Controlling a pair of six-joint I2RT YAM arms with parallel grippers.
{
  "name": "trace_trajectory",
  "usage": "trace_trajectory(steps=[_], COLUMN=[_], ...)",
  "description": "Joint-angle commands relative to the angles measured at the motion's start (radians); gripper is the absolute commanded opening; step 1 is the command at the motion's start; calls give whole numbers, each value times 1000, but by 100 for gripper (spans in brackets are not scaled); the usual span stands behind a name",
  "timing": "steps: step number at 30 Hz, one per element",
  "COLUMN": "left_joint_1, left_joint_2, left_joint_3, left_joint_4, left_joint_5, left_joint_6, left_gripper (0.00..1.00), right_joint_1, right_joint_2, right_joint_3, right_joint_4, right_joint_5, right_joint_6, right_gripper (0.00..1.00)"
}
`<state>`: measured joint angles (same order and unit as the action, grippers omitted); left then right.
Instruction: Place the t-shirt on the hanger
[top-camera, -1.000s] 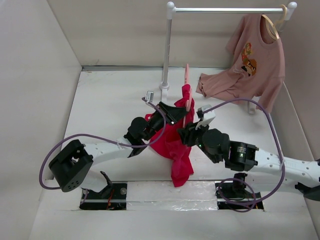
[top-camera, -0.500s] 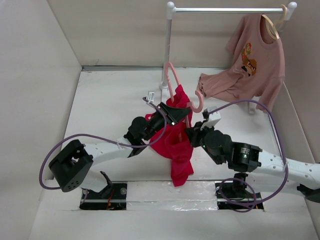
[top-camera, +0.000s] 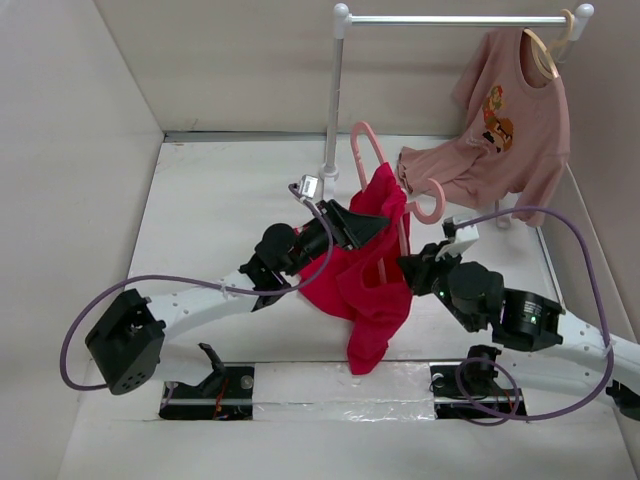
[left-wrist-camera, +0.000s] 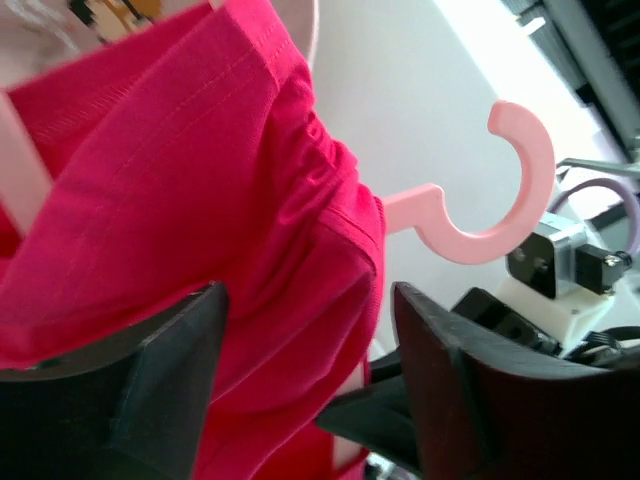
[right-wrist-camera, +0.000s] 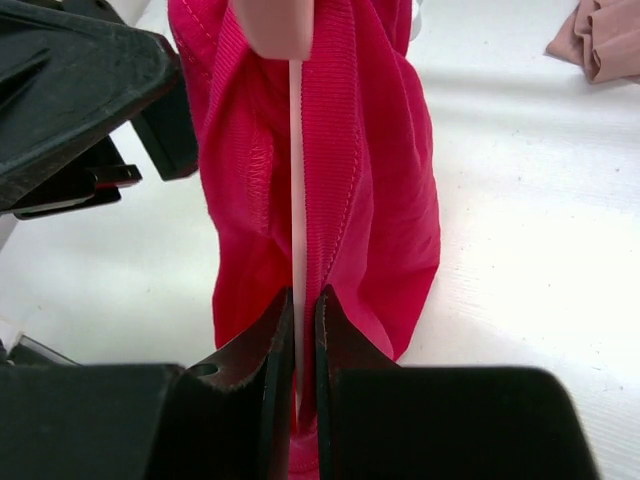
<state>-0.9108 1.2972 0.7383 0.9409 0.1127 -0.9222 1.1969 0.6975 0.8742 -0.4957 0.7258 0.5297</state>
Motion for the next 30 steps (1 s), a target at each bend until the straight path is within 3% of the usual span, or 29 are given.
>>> trace_trajectory(steps=[1,2,3,6,7,11,15,19,23,30], left_joint_1=[-5,-5,-5,-5,-5,65,84,93,113,113], left_joint_2=[-68,-78,-96,-96,-92,-59,-13,-18,-10,33], left_joint_3=[59,56,62,136,154,231,285,289,260,285], left_joint_4=[-79,-103,-131,-266,-286,-302,-320,-330,-280,-255], left_joint_5=[-36,-77,-102,-243,-258,-168,-68,-56,-16,76], left_joint_6=[111,137,160,278,296,399,508,557,546,537], left_gripper=[61,44,36,30,30,50,61,62,71,63], right_joint_1=[-26,-37,-37,-46,-46,-46,-46,-46,-46,-46], right_joint_2=[-36,-47,-50,-59,-59,-76,-96,-119,-130,-133], right_joint_3=[34,37,37,46,48,54,55,51,59,68], right_joint_4=[11,-1,-6,-7,-10,-23,-43,-43,-43,-37], right_joint_5=[-40,-57,-68,-117,-127,-175,-190,-198,-206,-215], right_joint_6=[-20,-22,-22,-39,-40,-43,-43,-45,-53,-53], right_gripper=[0,0,0,0,0,0,0,0,0,0])
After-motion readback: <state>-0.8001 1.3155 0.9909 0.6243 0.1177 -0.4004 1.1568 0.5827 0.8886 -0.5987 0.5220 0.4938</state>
